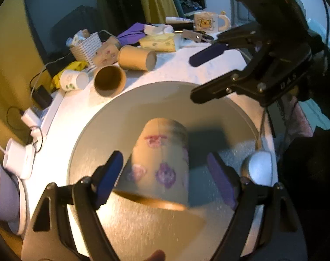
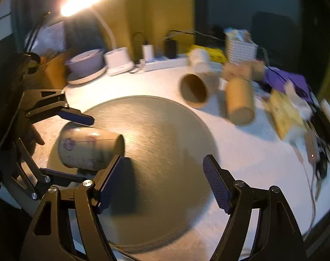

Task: Flip cup upright
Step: 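Lift the cup with the left gripper and carry it over the mat, then grasp the cup body with the right gripper while the left gripper holds it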

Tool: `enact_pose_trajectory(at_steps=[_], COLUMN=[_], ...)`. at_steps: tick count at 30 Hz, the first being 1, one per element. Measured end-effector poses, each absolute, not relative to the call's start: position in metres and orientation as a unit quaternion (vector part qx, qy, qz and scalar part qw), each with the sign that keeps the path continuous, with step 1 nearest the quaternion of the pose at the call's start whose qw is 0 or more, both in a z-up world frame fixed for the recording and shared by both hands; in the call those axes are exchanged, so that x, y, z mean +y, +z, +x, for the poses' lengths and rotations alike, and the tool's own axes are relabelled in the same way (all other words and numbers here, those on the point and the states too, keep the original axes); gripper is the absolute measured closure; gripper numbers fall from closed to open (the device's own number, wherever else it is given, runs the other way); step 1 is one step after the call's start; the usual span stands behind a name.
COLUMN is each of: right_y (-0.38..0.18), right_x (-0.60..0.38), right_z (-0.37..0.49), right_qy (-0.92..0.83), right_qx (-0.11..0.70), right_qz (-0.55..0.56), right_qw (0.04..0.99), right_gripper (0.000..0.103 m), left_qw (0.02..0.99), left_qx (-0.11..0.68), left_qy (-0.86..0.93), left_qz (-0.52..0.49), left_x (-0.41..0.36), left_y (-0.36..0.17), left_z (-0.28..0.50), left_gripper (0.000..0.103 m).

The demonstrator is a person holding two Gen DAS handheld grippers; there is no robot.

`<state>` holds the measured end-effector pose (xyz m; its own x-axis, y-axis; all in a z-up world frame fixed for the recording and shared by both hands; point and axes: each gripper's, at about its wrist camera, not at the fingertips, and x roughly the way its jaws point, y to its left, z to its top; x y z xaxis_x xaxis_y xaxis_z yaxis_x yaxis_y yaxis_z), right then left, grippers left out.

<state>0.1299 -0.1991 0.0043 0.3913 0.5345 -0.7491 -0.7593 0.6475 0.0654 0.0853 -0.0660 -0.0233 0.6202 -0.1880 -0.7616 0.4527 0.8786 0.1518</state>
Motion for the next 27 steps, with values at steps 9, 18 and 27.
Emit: enact_pose_trajectory(at_steps=[9,18,27], right_y=[0.022,0.008,-0.02], right_x=[-0.133,-0.076,-0.025], right_z=[0.109,0.091,0.091], right_qy=[0.489,0.547,0.563], right_qx=[0.348,0.328,0.344], right_qz=[-0.25,-0.435,-0.501], right_qw=[0.76,0.636,0.561], right_gripper=[0.025,0.024,0.024], left_qw=[0.905,0.92,0.925], left_qx=[0.375,0.364,0.365], left_qy=[-0.182,-0.147,-0.11], left_qz=[0.084,-0.003,-0.001], left_x=[-0.019,0.037,0.05], left_y=[-0.019,-0.022,-0.017], left_z=[0.056,0.045,0.041], left_gripper=[0.021,0.021,0.021])
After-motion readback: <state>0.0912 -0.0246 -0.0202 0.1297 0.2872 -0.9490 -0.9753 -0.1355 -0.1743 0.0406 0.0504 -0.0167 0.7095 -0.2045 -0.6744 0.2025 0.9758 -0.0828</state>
